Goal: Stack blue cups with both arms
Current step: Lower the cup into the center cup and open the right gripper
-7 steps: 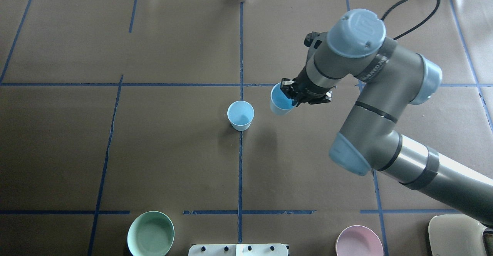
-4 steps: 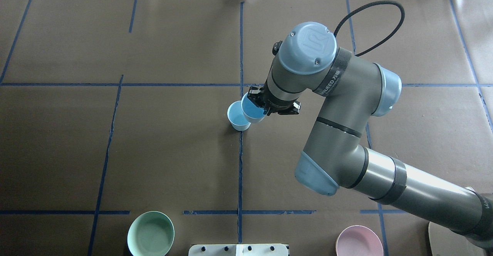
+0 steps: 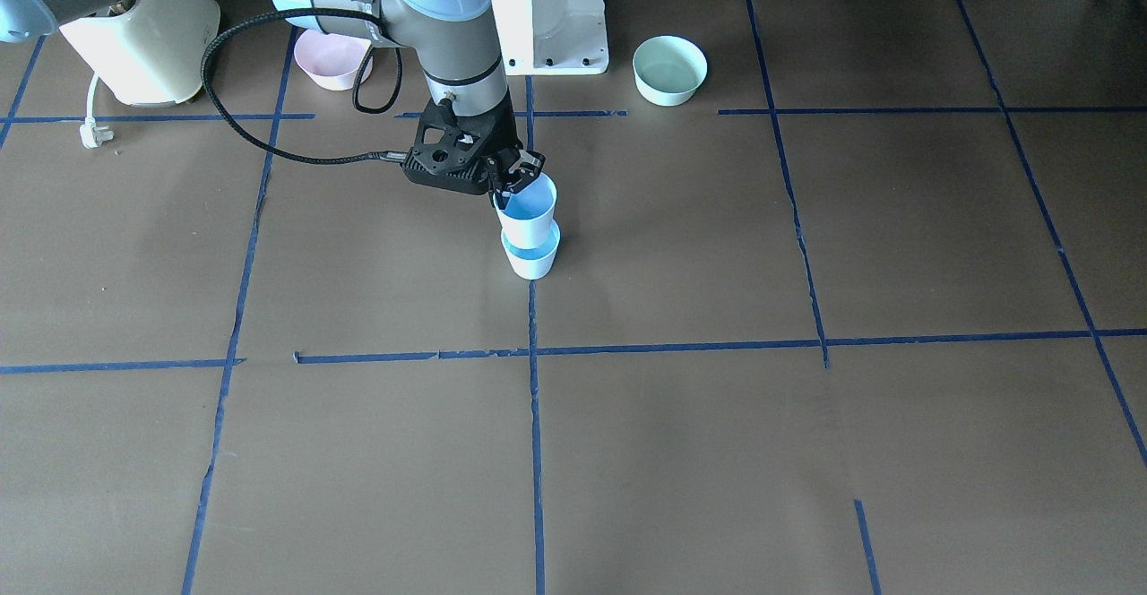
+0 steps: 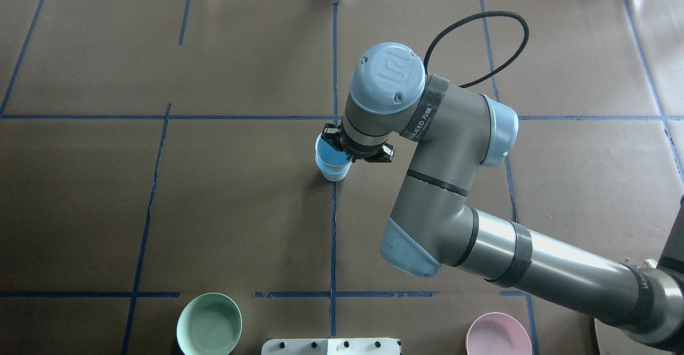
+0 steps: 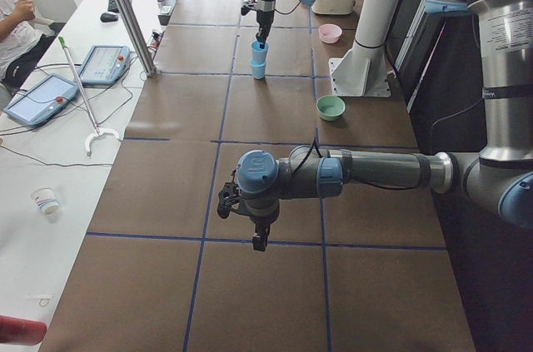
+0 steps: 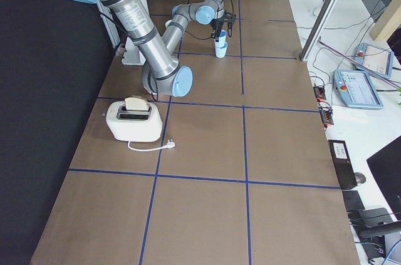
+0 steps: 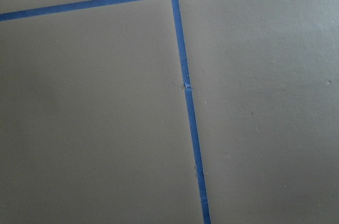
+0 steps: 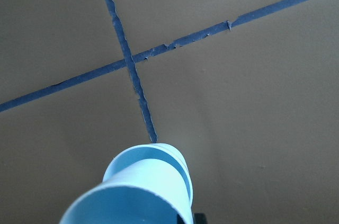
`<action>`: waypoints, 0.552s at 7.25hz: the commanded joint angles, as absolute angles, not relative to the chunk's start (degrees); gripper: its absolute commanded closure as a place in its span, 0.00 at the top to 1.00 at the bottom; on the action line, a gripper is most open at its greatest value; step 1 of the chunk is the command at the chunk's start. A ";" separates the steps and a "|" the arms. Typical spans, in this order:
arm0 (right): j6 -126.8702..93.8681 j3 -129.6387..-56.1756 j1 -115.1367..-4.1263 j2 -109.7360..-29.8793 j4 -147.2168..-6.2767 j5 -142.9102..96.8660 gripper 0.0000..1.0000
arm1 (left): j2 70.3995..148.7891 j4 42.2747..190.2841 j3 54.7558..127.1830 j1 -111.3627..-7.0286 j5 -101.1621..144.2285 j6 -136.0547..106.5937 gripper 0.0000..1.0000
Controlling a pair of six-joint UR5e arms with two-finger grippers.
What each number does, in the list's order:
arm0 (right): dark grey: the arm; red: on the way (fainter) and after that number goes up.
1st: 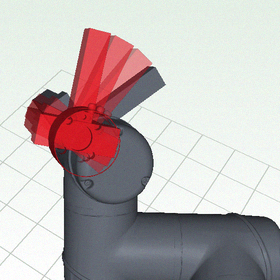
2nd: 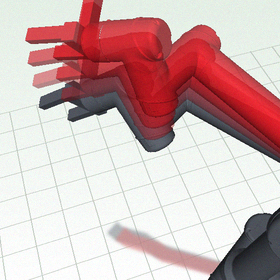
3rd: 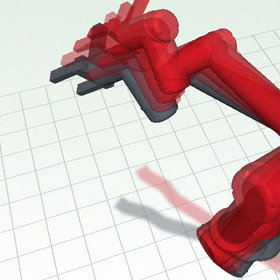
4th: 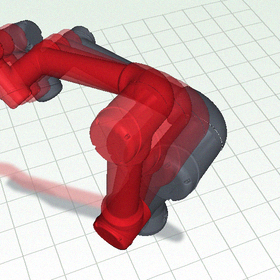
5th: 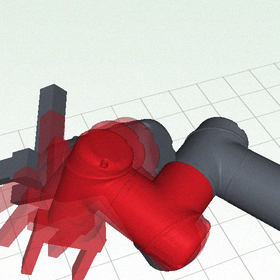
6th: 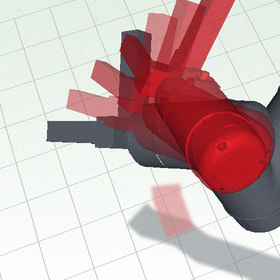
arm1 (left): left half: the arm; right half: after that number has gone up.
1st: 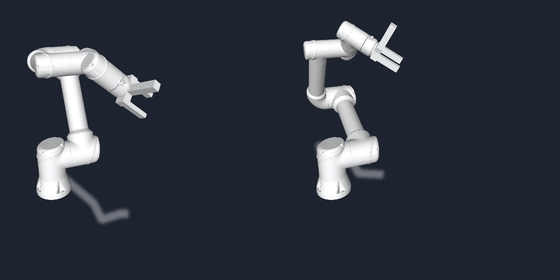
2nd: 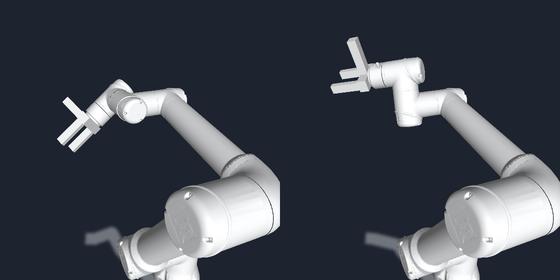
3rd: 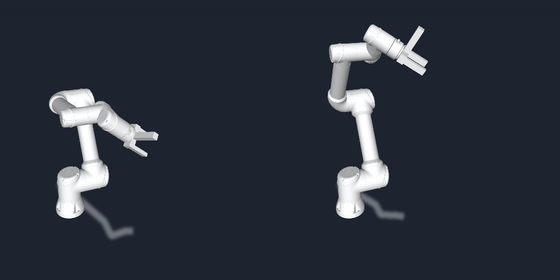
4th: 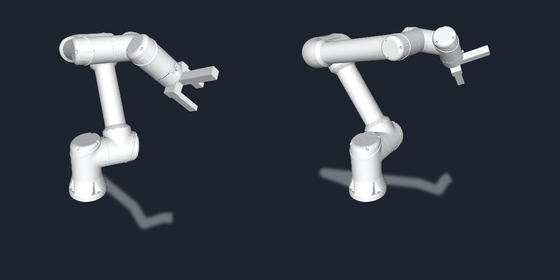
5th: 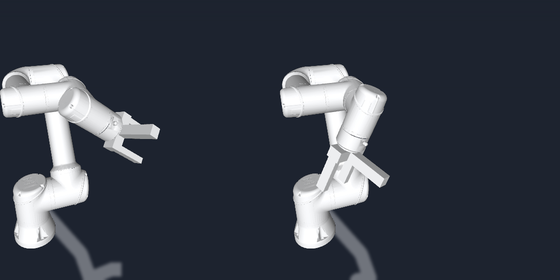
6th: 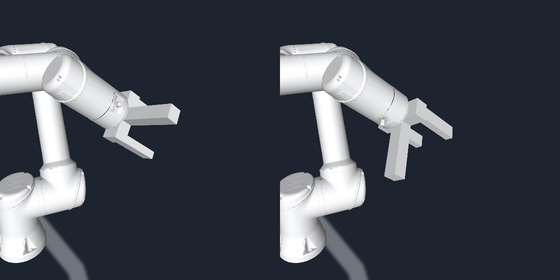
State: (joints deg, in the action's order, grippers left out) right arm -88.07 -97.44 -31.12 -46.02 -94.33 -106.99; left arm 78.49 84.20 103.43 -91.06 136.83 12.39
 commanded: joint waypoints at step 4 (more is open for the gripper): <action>-81.34 -96.86 -32.68 -46.57 -94.22 -106.69 1.00 | 78.57 84.20 103.36 -91.05 136.67 12.30 1.00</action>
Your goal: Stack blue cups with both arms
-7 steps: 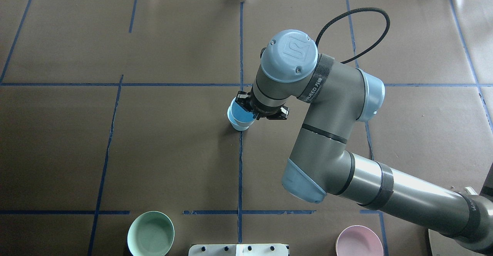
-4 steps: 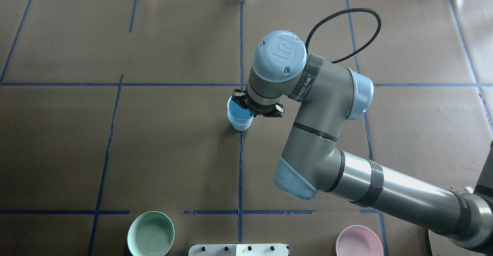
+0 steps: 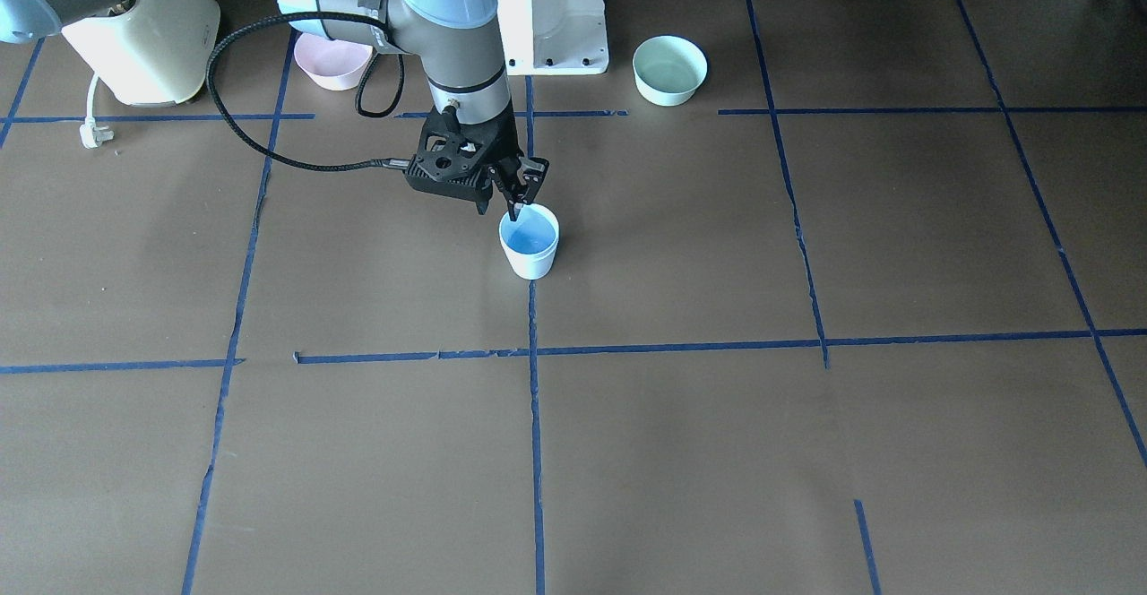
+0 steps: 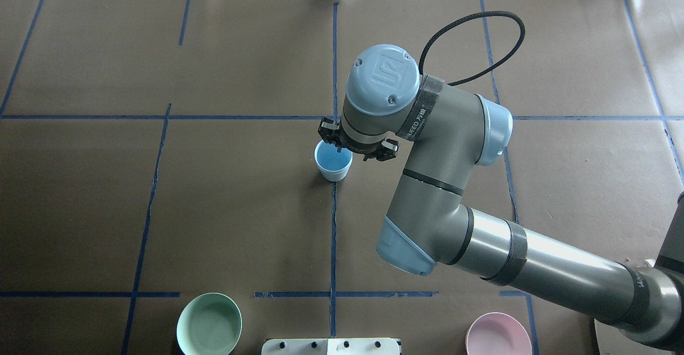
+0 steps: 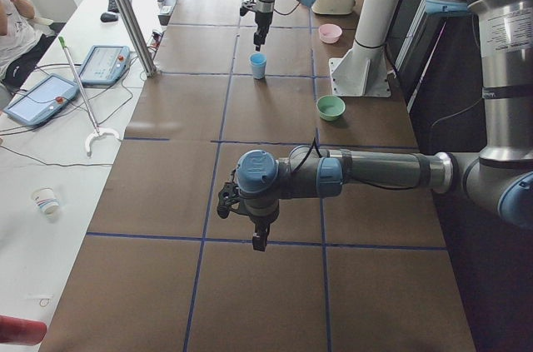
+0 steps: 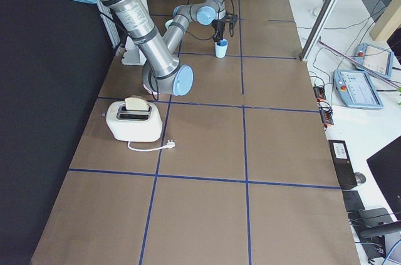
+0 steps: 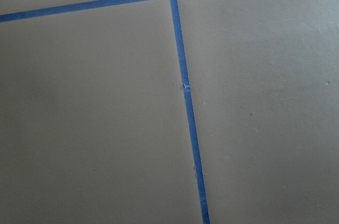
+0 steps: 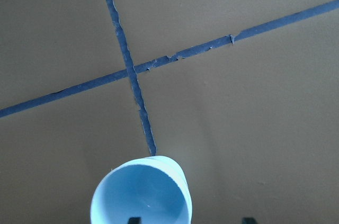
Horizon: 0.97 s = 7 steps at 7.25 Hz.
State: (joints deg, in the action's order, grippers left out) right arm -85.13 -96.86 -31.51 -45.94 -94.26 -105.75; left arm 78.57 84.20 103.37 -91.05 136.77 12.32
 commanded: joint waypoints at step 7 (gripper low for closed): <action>-4.70 -107.49 -73.06 -89.59 -94.22 -132.01 1.00 | 79.54 84.11 103.01 -90.88 136.49 9.93 1.00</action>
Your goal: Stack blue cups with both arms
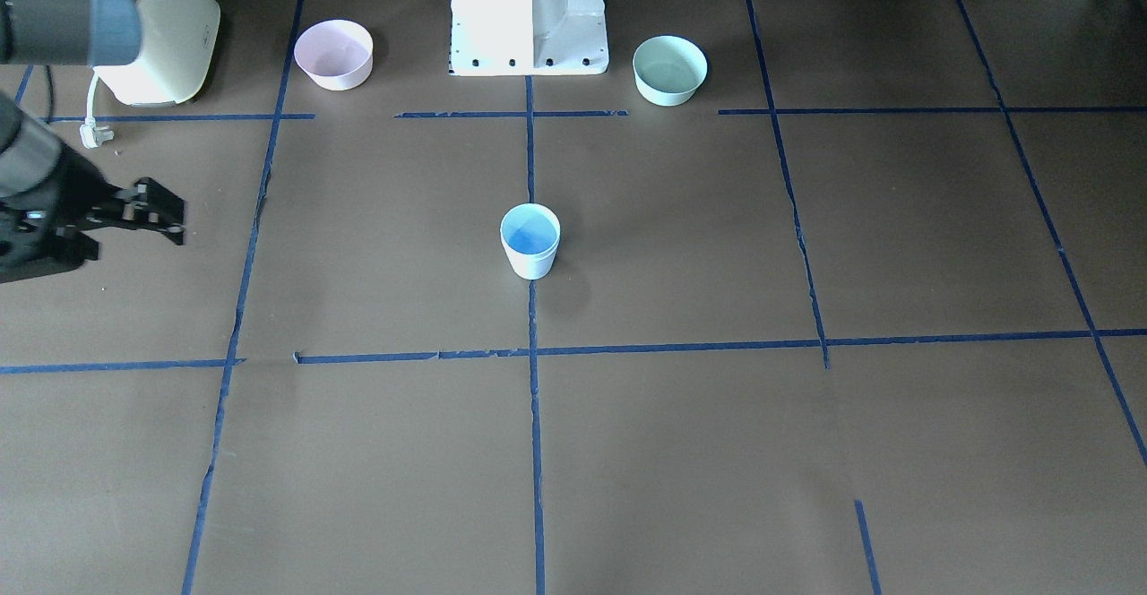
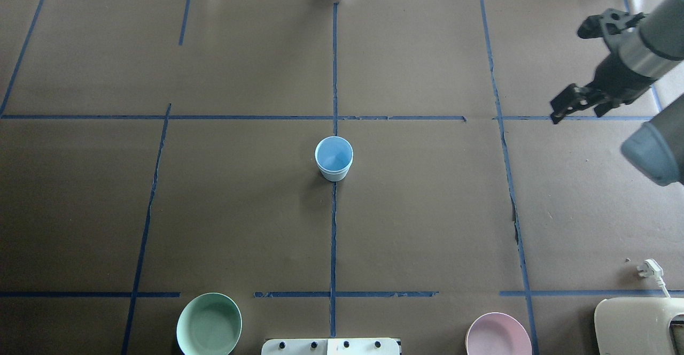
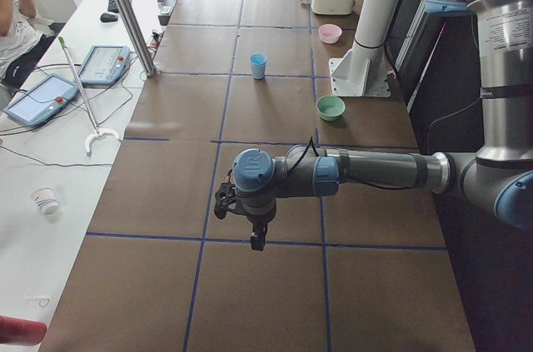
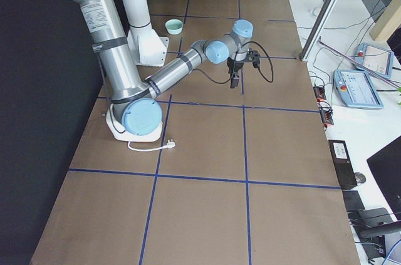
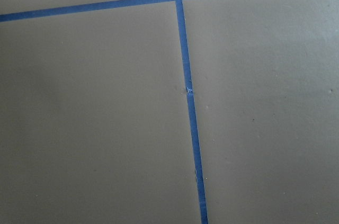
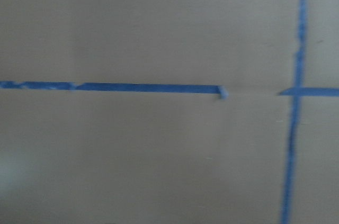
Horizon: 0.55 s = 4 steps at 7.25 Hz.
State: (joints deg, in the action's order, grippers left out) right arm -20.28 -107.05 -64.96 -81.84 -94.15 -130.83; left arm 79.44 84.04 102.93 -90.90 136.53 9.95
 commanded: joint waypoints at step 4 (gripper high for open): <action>13.19 -105.21 -86.92 -101.68 -94.31 -134.74 1.00 | 79.28 84.37 103.45 -90.88 136.41 9.75 1.00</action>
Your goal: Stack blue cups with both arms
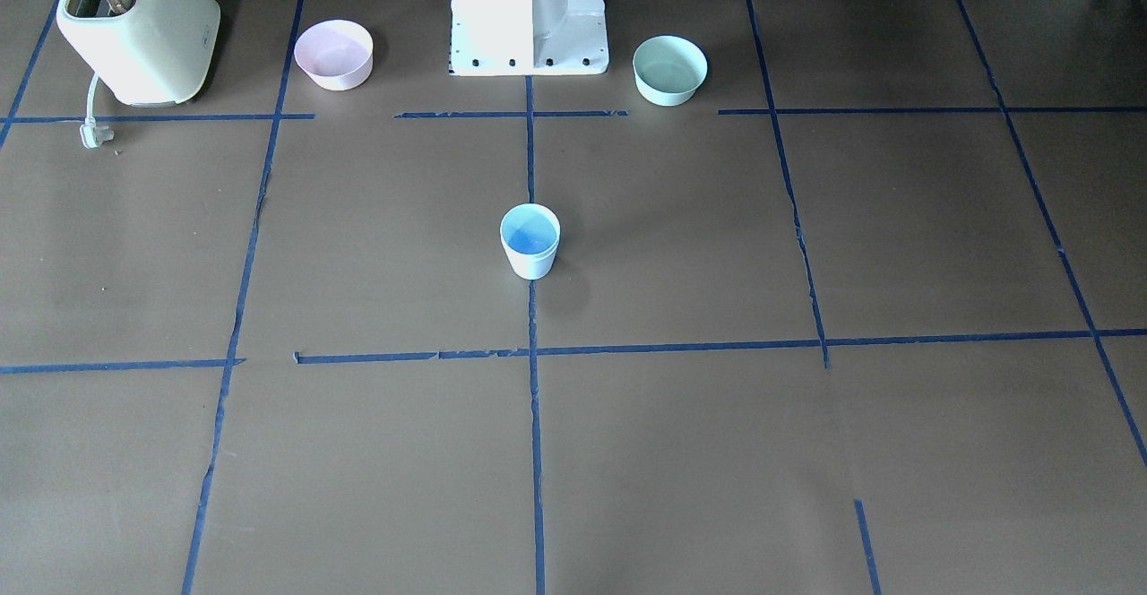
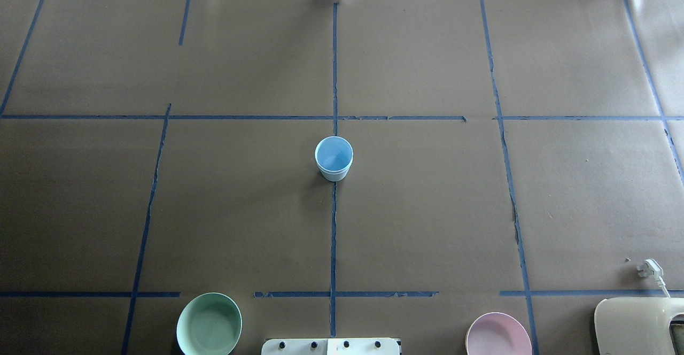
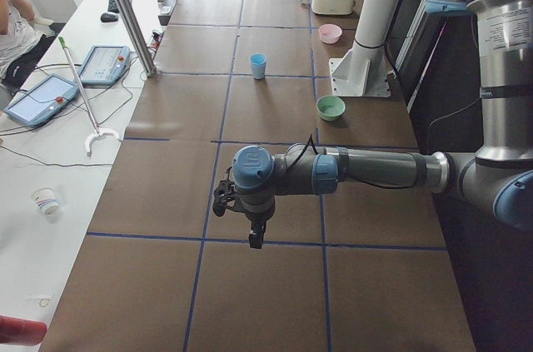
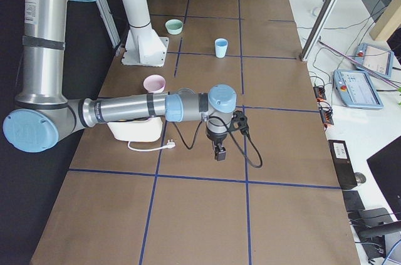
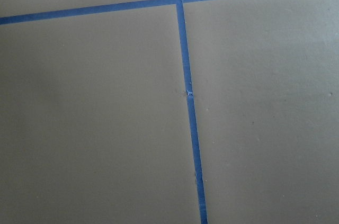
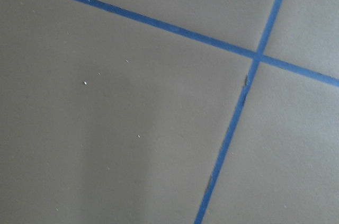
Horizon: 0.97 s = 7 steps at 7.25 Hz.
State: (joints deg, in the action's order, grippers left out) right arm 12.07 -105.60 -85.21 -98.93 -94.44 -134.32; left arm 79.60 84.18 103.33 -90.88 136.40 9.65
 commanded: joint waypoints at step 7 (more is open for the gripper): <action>12.92 -104.24 -86.75 -101.34 -94.13 -136.49 1.00 | 78.49 89.30 100.28 -90.79 135.97 10.02 1.00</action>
State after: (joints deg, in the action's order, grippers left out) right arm 12.92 -104.24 -86.79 -101.35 -94.14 -136.35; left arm 78.77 89.29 100.21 -90.85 136.05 10.01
